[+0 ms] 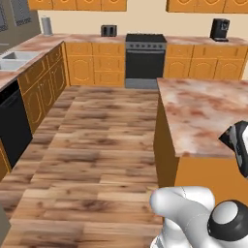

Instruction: Restock the sink supplies by placing the sponge and soap dispenser on the counter and next to the sink. Make sure the soap dispenser is upright.

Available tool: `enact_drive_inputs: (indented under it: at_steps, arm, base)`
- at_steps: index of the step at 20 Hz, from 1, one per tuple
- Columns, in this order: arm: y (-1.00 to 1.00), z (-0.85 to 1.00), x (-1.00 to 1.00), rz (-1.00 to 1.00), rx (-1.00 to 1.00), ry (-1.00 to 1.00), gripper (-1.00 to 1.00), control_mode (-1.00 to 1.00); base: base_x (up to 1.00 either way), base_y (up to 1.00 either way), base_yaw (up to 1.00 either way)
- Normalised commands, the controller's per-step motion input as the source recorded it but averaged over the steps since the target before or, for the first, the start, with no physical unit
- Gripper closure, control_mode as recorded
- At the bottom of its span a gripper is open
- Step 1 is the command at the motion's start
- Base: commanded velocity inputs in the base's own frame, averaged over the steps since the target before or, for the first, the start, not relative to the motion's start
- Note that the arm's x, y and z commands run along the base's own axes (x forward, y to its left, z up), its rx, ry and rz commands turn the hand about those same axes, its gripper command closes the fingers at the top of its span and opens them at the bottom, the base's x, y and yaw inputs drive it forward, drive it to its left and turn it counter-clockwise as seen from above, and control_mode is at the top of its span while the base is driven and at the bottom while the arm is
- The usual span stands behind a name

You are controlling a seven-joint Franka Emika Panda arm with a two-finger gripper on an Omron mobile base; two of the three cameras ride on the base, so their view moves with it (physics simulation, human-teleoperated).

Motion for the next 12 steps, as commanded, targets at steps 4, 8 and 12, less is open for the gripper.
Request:
enact_drive_inputs:
  at_steps: [4,8,12]
  arm:
    - [0.00,0.00,0.00,0.00,0.00,0.00,1.00,1.00]
    - [0.00,0.00,0.00,0.00,0.00,0.00,1.00,1.00]
    - [0.00,0.00,0.00,0.00,0.00,0.00,1.00,1.00]
  base:
    - [0.42,1.00,0.08]
    - [0.69,1.00,0.06]
    - [0.84,1.00,0.04]
